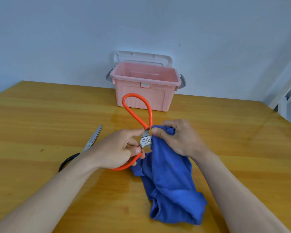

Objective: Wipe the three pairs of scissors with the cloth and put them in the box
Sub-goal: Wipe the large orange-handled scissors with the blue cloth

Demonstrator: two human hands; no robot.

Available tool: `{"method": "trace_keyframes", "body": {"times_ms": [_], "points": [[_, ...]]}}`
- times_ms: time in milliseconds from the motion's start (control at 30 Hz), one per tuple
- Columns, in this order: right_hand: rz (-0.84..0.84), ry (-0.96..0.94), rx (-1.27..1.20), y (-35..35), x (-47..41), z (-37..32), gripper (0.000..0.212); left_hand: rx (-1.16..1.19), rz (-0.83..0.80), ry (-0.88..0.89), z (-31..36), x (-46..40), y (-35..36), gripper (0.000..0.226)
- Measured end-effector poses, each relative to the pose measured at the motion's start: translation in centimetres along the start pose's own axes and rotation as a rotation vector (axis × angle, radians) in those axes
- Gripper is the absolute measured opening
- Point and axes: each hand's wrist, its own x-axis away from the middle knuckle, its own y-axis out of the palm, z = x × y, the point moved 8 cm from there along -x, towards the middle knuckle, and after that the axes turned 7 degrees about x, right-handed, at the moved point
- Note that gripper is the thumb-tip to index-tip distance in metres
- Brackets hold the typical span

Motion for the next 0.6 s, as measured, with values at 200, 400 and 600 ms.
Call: {"method": "trace_keyframes", "body": {"times_ms": [200,400,600], "points": [[-0.185,-0.018,0.021,0.5,0.5,0.9,0.019,0.088,-0.049,-0.051,-0.9,0.1,-0.1,0.059],[-0.135,-0.054,0.039,0.6,0.5,0.6,0.01,0.092,-0.05,-0.047,-1.1,0.0,-0.4,0.06],[-0.153,-0.097,0.088,1.4,0.4,0.3,0.013,0.082,-0.069,-0.063,-1.4,0.1,-0.7,0.06]]}}
